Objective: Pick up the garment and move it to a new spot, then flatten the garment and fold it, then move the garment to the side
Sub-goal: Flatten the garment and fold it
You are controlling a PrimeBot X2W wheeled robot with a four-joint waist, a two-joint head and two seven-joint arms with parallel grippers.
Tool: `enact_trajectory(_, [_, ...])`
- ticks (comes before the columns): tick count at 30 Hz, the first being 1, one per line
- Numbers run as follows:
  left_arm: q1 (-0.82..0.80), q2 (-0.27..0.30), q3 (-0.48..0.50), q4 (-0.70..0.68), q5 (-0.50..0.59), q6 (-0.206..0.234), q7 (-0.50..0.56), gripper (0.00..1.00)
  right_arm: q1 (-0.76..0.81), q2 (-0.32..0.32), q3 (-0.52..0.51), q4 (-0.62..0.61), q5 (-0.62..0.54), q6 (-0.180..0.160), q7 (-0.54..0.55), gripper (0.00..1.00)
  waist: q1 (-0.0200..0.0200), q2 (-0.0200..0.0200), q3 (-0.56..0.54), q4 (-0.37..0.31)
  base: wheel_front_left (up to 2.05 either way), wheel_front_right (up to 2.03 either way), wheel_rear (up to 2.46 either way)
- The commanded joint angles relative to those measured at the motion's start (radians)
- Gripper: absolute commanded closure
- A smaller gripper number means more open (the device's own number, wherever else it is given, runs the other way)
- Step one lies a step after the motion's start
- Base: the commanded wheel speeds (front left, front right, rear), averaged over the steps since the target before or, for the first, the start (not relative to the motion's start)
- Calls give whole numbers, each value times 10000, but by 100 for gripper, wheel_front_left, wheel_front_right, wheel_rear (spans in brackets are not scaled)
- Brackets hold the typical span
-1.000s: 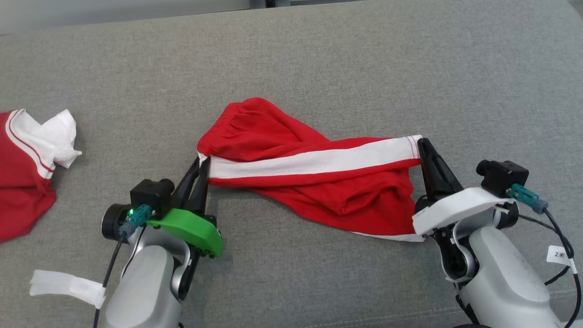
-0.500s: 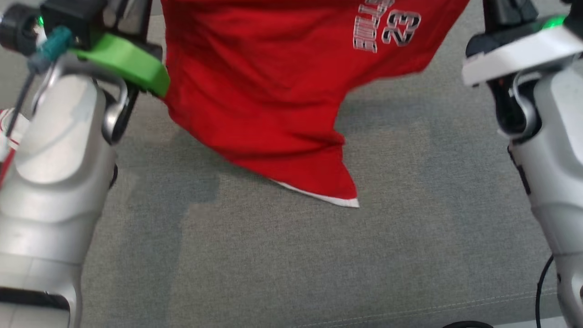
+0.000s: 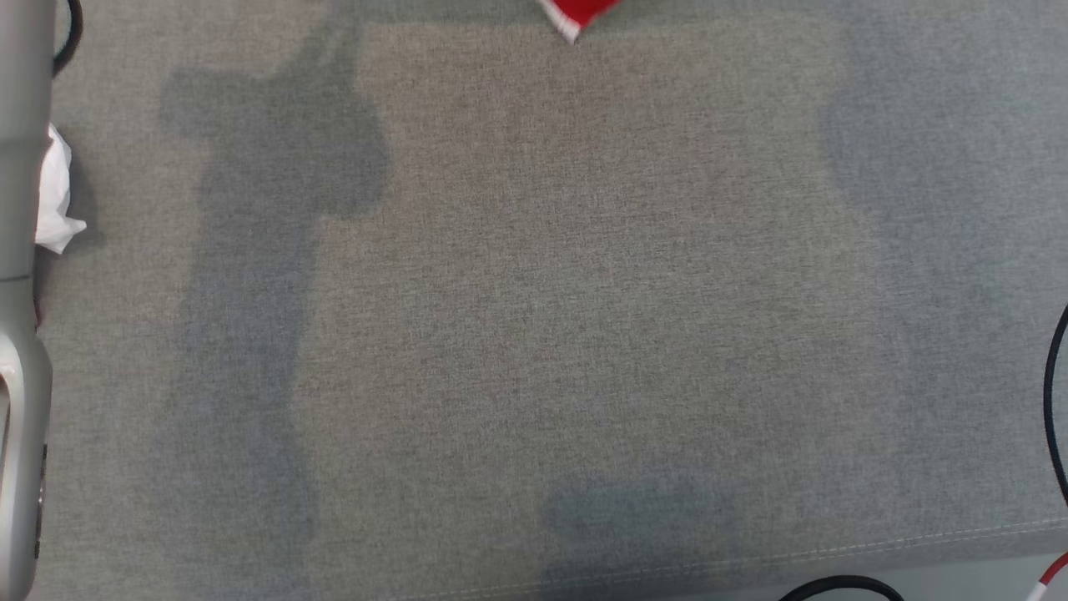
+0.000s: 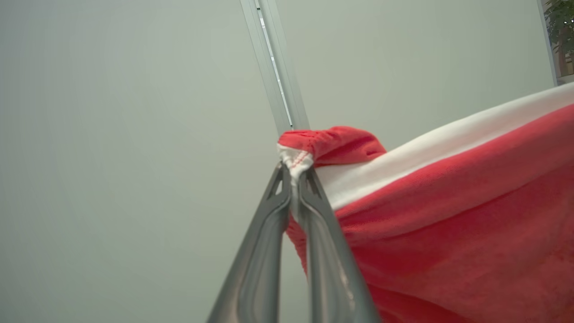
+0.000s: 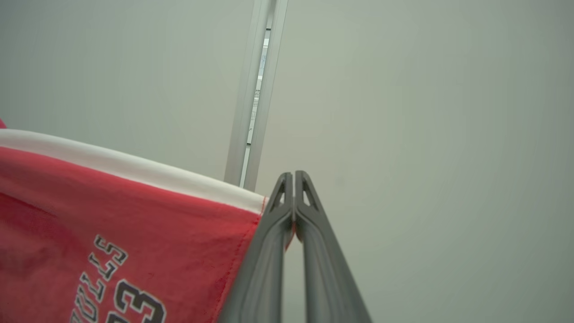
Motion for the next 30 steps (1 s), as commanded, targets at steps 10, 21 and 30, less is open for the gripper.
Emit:
enact_trajectory(10, [1554,-877,1069,-647,2,-51,1,100,443,-391,-287,-485,-260,-17,-5,100,-1,0,921,581,0,0,0])
enact_trajectory(21, [7484,-1611,709,-357,-1089,-70,-2,100,6208,-572,-52,-1543,1448,-20,-6,100,-1,0,-473,833,0,0,0])
enact_trajectory(30, [9806,-1836,537,-41,-1461,-73,-3,100,9316,-148,-232,-1777,1954,-20,-16,100,-1,0,-1602,727,0,0,0])
